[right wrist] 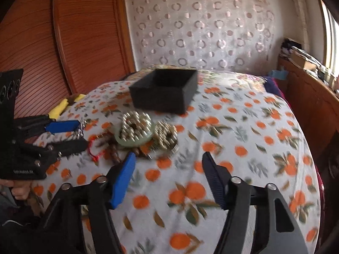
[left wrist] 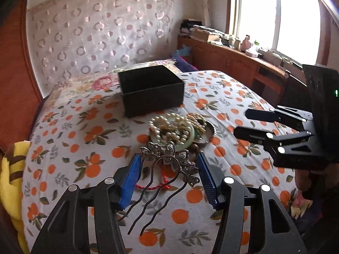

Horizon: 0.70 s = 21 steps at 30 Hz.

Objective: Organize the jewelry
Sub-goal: 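Carry the comb toward the black box while the right tool lifts a pearl necklace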

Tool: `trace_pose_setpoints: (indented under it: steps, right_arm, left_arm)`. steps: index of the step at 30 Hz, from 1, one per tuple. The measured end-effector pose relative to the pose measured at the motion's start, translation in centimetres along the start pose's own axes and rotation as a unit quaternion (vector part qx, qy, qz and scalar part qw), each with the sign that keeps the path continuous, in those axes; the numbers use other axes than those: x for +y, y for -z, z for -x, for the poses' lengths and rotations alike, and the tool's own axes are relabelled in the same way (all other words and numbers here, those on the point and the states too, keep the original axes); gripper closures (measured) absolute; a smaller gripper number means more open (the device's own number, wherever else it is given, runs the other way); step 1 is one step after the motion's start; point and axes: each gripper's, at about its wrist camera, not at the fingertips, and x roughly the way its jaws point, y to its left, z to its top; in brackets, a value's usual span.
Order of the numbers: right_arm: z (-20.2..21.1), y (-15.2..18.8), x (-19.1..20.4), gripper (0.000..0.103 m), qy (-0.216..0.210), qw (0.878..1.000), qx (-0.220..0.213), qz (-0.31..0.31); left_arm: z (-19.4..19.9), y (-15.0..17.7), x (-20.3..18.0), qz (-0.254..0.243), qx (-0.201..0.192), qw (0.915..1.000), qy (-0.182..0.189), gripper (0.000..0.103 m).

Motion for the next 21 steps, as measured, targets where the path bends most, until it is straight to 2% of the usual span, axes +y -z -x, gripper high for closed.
trace_pose_setpoints:
  steps: [3, 8, 16, 21]
  right_arm:
    - [-1.4, -1.6, 1.1, 0.049, -0.018, 1.000, 0.004, 0.018]
    - [-5.2, -3.6, 2.0, 0.058, -0.042, 0.998, 0.041, 0.035]
    - [-9.0, -4.3, 2.0, 0.062, -0.032, 0.995, 0.079, 0.047]
    - [-8.9, -4.4, 2.0, 0.087, -0.039, 0.995, 0.076, 0.055]
  left_arm:
    - [0.2, -0.1, 0.8, 0.007, -0.002, 1.0000, -0.004, 0.051]
    - [0.5, -0.2, 1.8, 0.016, -0.008, 0.9998, -0.008, 0.051]
    - [0.9, -0.3, 3.0, 0.026, -0.012, 0.9995, -0.013, 0.051]
    - [1.0, -0.6, 3.5, 0.028, -0.015, 0.9993, -0.019, 0.051]
